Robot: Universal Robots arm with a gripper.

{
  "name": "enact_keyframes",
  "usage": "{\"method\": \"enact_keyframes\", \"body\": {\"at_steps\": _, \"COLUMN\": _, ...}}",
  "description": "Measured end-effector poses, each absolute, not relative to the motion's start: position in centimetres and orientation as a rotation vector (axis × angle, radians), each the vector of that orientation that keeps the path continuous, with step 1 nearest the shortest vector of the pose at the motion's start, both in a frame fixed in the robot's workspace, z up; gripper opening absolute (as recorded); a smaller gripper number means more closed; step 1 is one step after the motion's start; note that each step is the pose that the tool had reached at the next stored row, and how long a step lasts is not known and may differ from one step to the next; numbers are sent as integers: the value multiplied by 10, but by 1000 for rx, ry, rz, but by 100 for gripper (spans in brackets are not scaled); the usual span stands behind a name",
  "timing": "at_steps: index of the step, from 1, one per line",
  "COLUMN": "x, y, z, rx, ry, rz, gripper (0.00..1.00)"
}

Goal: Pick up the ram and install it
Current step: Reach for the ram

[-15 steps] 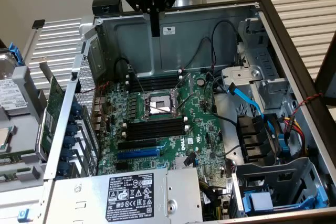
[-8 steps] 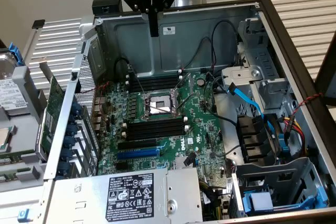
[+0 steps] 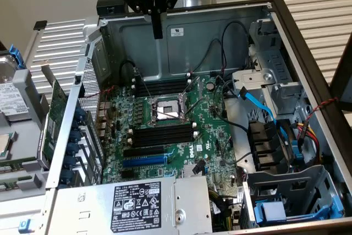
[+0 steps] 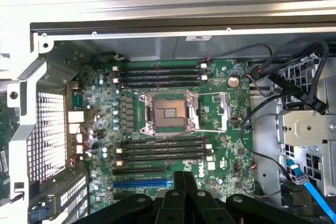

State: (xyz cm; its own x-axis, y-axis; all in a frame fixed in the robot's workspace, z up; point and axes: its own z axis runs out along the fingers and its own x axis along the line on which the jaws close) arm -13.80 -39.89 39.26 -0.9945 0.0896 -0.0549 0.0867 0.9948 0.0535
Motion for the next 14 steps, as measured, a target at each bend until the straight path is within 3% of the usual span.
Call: {"method": "enact_keyframes", "body": {"at_steps": 14, "x": -177, "y": -405, "z": 392, "rx": 136, "ry": 3074, "rz": 79, "gripper": 10}}
